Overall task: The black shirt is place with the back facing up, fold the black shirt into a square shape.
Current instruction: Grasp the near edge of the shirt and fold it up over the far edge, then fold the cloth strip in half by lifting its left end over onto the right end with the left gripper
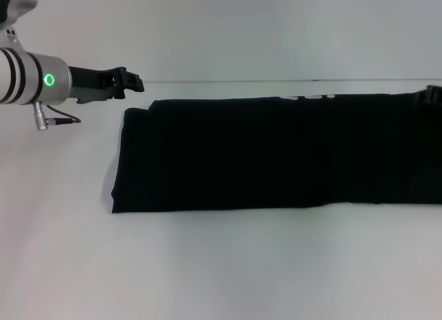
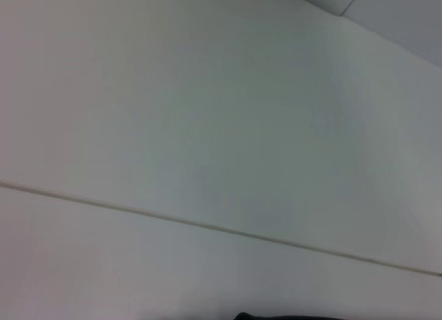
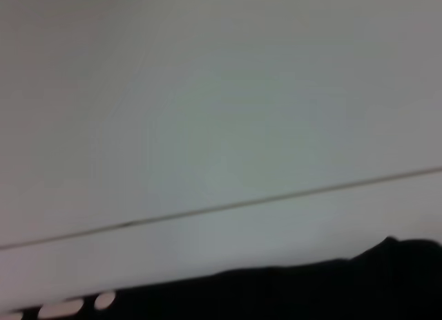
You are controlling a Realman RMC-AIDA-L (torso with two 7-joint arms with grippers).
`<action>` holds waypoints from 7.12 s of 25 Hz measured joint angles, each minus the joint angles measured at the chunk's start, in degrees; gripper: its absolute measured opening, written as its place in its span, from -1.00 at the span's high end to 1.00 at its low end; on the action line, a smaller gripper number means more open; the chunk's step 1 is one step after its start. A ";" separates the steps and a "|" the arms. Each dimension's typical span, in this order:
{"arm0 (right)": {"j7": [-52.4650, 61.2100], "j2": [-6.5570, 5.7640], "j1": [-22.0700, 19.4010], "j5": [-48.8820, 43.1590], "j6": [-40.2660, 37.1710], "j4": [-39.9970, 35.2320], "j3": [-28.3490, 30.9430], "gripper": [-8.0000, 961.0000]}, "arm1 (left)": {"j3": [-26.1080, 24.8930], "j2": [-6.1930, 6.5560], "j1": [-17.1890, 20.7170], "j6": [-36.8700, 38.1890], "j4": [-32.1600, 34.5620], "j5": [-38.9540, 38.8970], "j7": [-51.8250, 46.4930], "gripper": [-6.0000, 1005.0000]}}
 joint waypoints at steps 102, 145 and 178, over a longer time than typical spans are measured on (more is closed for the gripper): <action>7.32 -6.34 2.09 -0.36 -26.04 -14.29 3.43 -0.87 | -29.59 0.22 12.29 22.16 -16.40 0.24 2.80 -0.19; 6.62 -6.17 1.81 -0.19 -27.10 -14.21 3.89 -0.87 | -25.31 -1.70 11.30 11.58 -16.35 -8.76 18.86 0.84; 6.48 -8.93 -3.56 -0.28 -37.10 -17.22 8.68 -0.87 | -22.73 -0.81 0.66 24.77 -3.57 -9.68 13.62 0.93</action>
